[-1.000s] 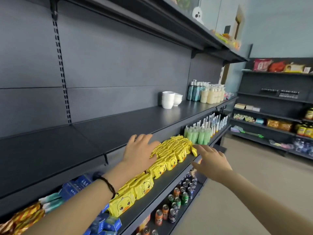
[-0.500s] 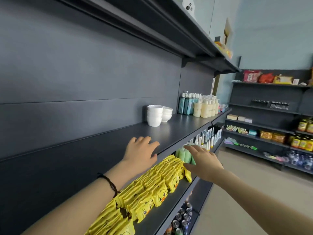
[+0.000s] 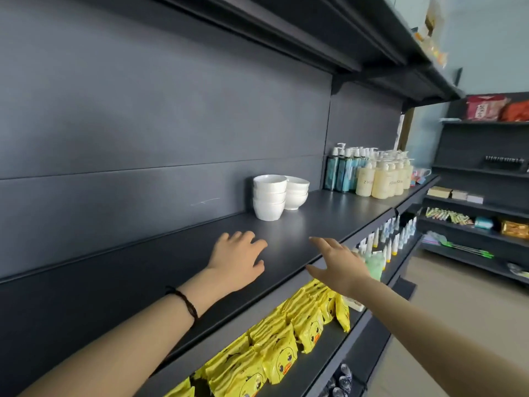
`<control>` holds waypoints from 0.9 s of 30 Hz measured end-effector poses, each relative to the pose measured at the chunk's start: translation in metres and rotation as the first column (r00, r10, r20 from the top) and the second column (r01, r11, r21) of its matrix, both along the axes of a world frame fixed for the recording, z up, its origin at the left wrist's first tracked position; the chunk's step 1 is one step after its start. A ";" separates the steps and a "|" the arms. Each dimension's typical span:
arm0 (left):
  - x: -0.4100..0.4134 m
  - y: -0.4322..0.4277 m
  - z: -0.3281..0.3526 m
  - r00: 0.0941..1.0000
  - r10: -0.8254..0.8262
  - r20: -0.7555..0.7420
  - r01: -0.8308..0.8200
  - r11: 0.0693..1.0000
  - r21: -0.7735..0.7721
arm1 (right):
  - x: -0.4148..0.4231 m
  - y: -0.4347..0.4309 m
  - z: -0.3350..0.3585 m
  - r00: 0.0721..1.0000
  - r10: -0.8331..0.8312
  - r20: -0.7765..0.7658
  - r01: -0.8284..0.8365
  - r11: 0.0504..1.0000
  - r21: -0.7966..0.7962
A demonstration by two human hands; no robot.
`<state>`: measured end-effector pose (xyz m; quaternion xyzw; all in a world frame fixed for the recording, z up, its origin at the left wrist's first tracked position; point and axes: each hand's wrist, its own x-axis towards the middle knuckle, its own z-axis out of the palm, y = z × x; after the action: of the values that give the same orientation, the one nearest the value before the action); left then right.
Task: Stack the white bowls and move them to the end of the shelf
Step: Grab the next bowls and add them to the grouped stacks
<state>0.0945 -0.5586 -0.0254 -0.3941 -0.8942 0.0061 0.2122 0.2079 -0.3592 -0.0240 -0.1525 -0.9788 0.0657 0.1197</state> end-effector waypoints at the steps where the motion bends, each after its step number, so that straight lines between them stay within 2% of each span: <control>1: -0.007 0.012 -0.002 1.000 0.003 0.001 -0.003 1.000 0.003 | -0.011 0.012 -0.002 1.000 0.009 -0.006 -0.009 1.000 -0.013; 7: -0.044 0.105 -0.007 1.000 -0.006 -0.013 0.007 0.998 0.067 | -0.084 0.107 -0.002 0.999 0.052 0.004 -0.052 0.997 -0.050; 17: -0.120 0.223 -0.002 0.990 0.136 0.033 -0.139 0.984 0.112 | -0.188 0.235 0.016 0.990 0.139 -0.010 -0.139 0.987 -0.080; 19: -0.123 0.234 -0.005 0.990 0.097 0.098 -0.112 0.980 0.167 | -0.201 0.246 0.016 0.989 0.145 -0.019 -0.147 0.981 -0.130; 21: -0.129 0.245 -0.009 0.970 0.074 0.233 -0.137 0.954 0.266 | -0.214 0.252 0.014 0.986 0.161 -0.039 -0.165 0.972 -0.170; 24: -0.144 0.261 -0.013 0.901 0.017 0.434 -0.238 0.856 0.460 | -0.232 0.260 0.011 0.979 0.180 -0.098 -0.201 0.942 -0.269; 27: -0.162 0.279 -0.021 0.862 -0.017 0.507 -0.310 0.774 0.553 | -0.246 0.264 0.006 0.966 0.212 -0.151 -0.258 0.859 -0.443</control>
<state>-0.0672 -0.2791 -0.0468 -0.2179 -0.8987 -0.3680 0.0972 -0.0385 -0.0953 -0.0184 -0.0526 -0.9396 0.3165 0.1187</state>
